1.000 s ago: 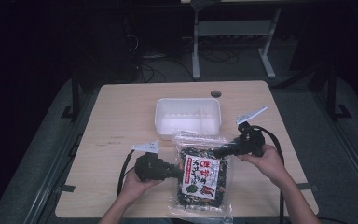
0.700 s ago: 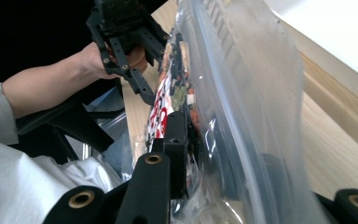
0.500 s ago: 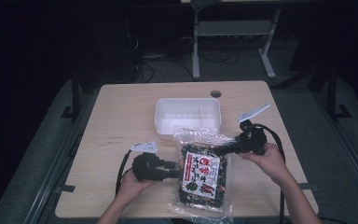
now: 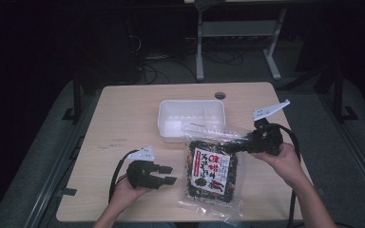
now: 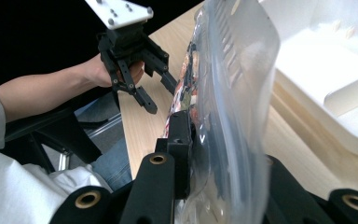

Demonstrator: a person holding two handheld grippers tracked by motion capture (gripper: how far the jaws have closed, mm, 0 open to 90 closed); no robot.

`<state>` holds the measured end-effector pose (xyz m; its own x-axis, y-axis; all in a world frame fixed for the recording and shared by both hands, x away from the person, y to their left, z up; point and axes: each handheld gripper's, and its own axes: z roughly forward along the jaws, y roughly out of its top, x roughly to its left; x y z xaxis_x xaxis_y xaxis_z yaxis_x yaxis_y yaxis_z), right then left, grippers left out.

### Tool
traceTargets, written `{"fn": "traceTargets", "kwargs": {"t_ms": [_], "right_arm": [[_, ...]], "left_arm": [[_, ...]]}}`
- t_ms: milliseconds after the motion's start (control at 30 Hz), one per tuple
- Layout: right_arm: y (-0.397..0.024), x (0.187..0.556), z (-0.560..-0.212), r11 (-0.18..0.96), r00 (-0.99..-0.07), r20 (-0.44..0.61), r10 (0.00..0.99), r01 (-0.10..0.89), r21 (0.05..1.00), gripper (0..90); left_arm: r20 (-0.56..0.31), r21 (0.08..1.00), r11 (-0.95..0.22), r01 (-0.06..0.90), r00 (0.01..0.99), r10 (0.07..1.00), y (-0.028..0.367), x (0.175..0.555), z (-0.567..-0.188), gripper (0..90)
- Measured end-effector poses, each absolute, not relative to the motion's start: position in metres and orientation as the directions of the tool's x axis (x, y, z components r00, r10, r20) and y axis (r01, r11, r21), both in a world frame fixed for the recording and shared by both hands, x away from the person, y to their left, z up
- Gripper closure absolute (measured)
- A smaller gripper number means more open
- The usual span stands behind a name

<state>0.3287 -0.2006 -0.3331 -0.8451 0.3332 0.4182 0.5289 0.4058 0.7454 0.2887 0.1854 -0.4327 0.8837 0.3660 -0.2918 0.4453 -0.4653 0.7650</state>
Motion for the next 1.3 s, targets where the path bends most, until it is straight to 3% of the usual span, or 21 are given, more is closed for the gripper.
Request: {"fn": "traceTargets", "kwargs": {"t_ms": [800,1300], "right_arm": [[-0.204,0.316,-0.279,0.393,-0.859,0.268,0.437,0.450,0.801,77.9],[-0.188,0.328,-0.241,0.402,-0.848,0.159,0.505,0.394,0.826,78.0]], "left_arm": [[-0.200,0.731,-0.517,0.446,0.864,0.462,0.213,0.268,-0.438,39.3],[-0.169,0.733,-0.520,0.438,0.859,0.484,0.218,0.264,-0.438,36.6]]}}
